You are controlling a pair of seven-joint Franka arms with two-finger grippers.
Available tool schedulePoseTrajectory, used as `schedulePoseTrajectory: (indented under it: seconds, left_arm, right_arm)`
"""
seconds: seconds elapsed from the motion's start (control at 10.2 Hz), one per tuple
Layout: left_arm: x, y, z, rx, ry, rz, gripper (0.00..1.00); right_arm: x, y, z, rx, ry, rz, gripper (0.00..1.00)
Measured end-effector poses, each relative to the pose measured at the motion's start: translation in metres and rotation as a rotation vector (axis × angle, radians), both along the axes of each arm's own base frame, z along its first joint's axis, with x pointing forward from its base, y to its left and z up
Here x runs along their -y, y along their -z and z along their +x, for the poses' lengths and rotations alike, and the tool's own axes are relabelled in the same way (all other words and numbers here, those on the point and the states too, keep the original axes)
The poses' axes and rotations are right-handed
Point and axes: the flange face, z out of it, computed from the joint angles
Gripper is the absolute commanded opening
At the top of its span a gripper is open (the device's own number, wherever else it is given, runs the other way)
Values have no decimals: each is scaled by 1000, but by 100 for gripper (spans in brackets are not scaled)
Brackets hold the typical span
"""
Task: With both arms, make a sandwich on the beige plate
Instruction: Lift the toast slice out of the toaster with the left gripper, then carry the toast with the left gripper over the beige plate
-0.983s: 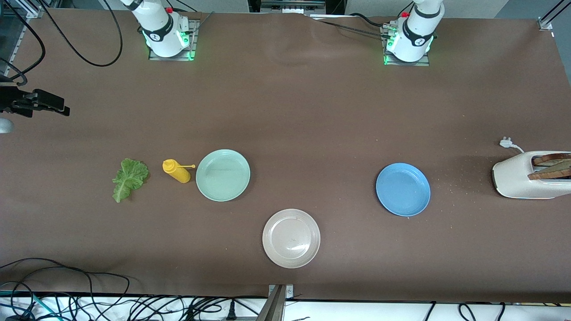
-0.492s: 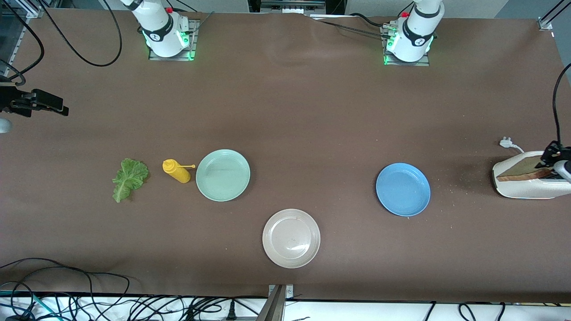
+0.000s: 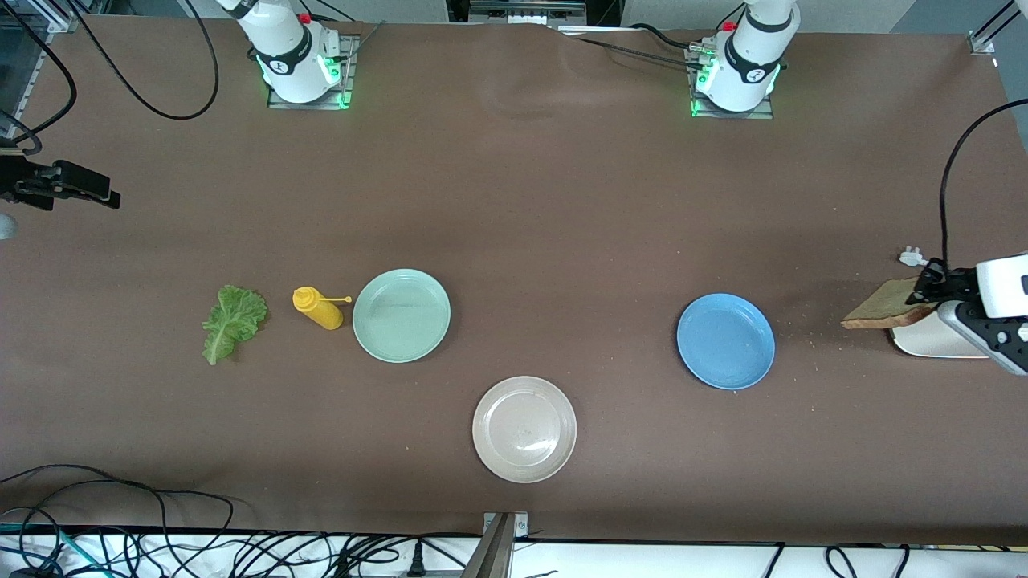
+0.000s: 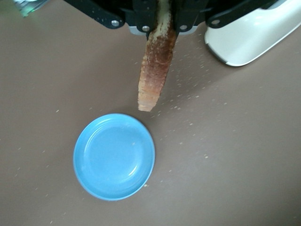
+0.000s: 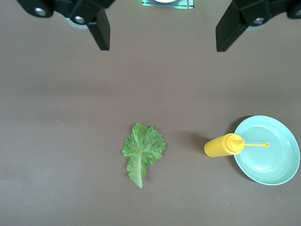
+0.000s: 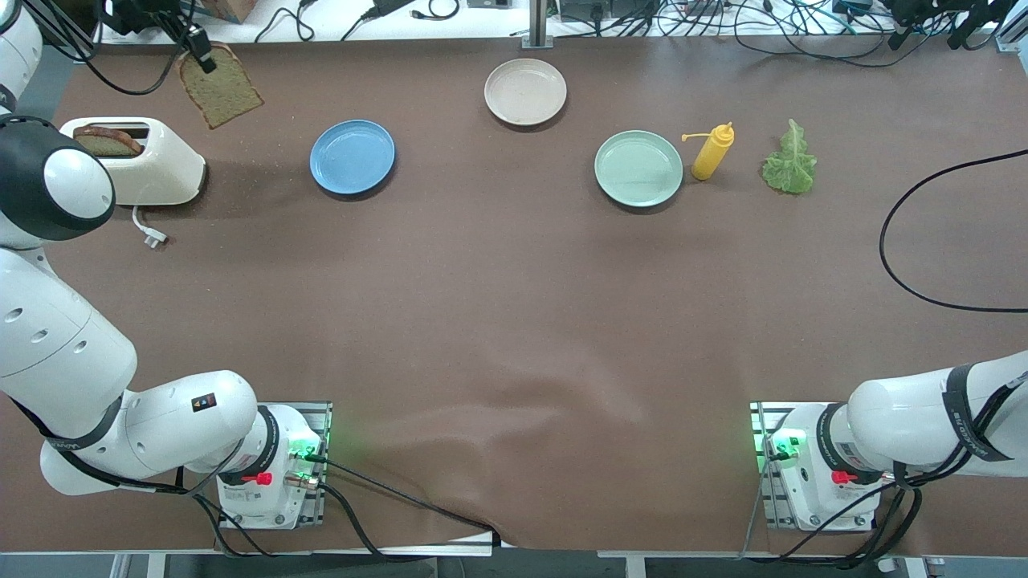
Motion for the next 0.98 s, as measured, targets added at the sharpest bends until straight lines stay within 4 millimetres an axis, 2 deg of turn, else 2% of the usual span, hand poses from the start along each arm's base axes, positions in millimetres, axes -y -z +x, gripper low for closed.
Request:
schedulePoseTrajectory:
  seconds: [0.39,0.79,0.98]
  left_arm:
    - [71,8,2,-42,-108,-11,0]
    - [149,45,5,-78,-265,-63,0]
    - [178,61,5,-82,-366,-100,0]
  right_arm:
    - [4,0,0,0,7,-1,100]
    - [5,0,0,0,8,-1,100]
    - [5,0,-1,-1,8,-1,100]
